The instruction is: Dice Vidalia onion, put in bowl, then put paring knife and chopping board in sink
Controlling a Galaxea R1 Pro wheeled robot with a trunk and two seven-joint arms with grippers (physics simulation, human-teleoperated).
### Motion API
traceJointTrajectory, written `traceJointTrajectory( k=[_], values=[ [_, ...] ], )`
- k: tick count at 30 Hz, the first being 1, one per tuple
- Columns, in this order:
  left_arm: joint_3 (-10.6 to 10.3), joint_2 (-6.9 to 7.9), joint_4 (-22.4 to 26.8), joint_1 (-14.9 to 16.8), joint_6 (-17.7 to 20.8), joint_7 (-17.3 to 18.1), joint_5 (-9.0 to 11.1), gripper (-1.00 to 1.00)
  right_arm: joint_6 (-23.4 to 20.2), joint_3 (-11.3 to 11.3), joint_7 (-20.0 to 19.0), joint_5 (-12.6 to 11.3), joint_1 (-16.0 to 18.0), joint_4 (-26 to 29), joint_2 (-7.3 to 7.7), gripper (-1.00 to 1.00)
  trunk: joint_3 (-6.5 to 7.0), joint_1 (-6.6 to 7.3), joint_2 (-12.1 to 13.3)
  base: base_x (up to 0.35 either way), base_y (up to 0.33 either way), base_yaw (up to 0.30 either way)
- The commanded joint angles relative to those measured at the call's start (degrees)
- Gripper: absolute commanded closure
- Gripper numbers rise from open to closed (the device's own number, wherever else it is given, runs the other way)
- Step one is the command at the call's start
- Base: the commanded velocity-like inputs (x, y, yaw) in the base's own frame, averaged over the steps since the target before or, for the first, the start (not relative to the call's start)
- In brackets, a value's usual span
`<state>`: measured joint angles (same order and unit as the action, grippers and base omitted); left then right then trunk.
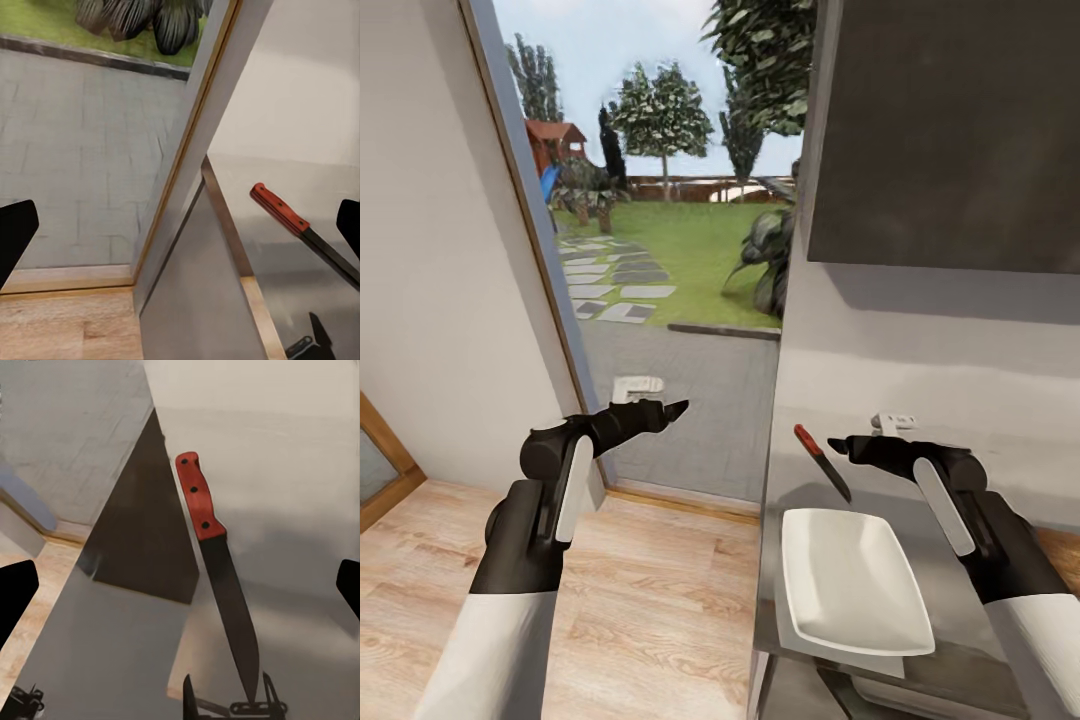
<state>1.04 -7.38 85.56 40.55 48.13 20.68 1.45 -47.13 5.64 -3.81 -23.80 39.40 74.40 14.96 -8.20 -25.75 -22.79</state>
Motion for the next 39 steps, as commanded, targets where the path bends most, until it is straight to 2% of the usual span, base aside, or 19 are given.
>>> traceJointTrajectory(
  k=[1, 12, 13, 14, 17, 18, 20, 24, 29, 32, 35, 36, 38, 39],
  values=[
    [0.11, -0.04, 0.04, 0.06, 0.39, 0.15, 0.14, -1.00, -0.18, 0.04, -0.38, 0.42, 0.06, 0.04, 0.05, -1.00, -0.13, -0.04, -0.13, 0.000, 0.002, 0.000],
    [0.11, -0.01, 0.04, 0.11, 0.37, 0.15, 0.14, -1.00, -0.26, -0.32, 0.20, 0.46, 0.06, 0.12, 0.07, -1.00, -0.13, -0.04, -0.13, 0.000, 0.000, 0.000],
    [0.11, -0.02, 0.04, 0.12, 0.37, 0.15, 0.14, -1.00, -0.41, -0.37, 1.12, 0.48, 0.11, 0.09, 0.07, -1.00, -0.13, -0.04, -0.13, 0.000, 0.000, 0.000],
    [0.11, -0.07, -0.04, 0.12, 0.36, 0.15, 0.14, -1.00, -1.07, -0.42, 4.69, 0.50, 0.90, -0.05, 0.07, -1.00, -0.13, -0.04, -0.13, 0.000, 0.000, 0.000],
    [0.09, -0.13, -0.32, 0.10, 0.37, 0.09, 0.14, -1.00, -6.15, -0.50, 11.16, 0.50, 3.52, -2.76, 0.04, -1.00, -0.13, -0.04, -0.13, 0.000, 0.000, 0.000],
    [0.09, -0.14, -0.37, 0.11, 0.38, 0.09, 0.14, -1.00, -7.08, -0.51, 11.75, 0.49, 4.20, -3.54, 0.03, -1.00, -0.13, -0.04, -0.13, 0.000, 0.000, 0.000],
    [0.14, -0.17, -0.51, 0.11, 0.41, 0.07, 0.14, -1.00, -9.84, -0.49, 13.32, 0.44, 7.87, -8.25, 0.02, -1.00, -0.13, -0.04, -0.13, 0.000, 0.000, 0.000],
    [0.11, -0.18, -0.63, 0.10, 0.44, 0.01, 0.15, -1.00, -11.03, -0.45, 13.95, 0.42, 11.84, -14.34, 0.07, -1.00, -0.13, -0.04, -0.13, 0.000, 0.000, 0.000],
    [0.11, -0.21, -0.69, 0.12, 0.74, -0.01, 0.14, -1.00, -11.13, -0.34, 14.00, 0.42, 12.72, -16.11, 0.02, -1.00, -0.13, -0.04, -0.13, 0.000, 0.000, 0.000],
    [-0.10, -0.40, -1.48, 0.13, 0.89, -0.02, 0.14, -1.00, -11.14, -0.30, 14.00, 0.42, 16.40, -17.00, -0.04, -1.00, -0.13, -0.04, -0.13, 0.000, 0.000, 0.000],
    [-0.17, -0.42, -1.68, 0.11, 0.90, -0.02, 0.14, -1.00, -11.14, -0.16, 14.00, 0.39, 17.64, -17.40, -0.15, -1.00, -0.13, -0.04, -0.13, 0.000, 0.000, 0.000],
    [-0.21, -0.44, -1.85, 0.12, 0.91, -0.02, 0.14, -1.00, -11.19, 0.25, 13.93, 0.35, 19.80, -18.82, -0.95, -1.00, -0.13, -0.04, -0.13, 0.000, 0.000, 0.000],
    [-0.22, -0.44, -1.87, 0.12, 0.91, -0.03, 0.14, -1.00, -11.21, 0.36, 13.49, 0.30, 20.33, -19.31, -1.70, -1.00, -0.13, -0.04, -0.13, 0.000, 0.000, 0.000],
    [-0.24, -0.48, -1.89, 0.14, 0.91, -0.03, 0.14, -1.00, -11.19, 1.46, 11.68, 0.26, 20.72, -19.62, -2.78, -1.00, -0.13, -0.04, -0.13, 0.000, 0.000, 0.000]
  ],
)
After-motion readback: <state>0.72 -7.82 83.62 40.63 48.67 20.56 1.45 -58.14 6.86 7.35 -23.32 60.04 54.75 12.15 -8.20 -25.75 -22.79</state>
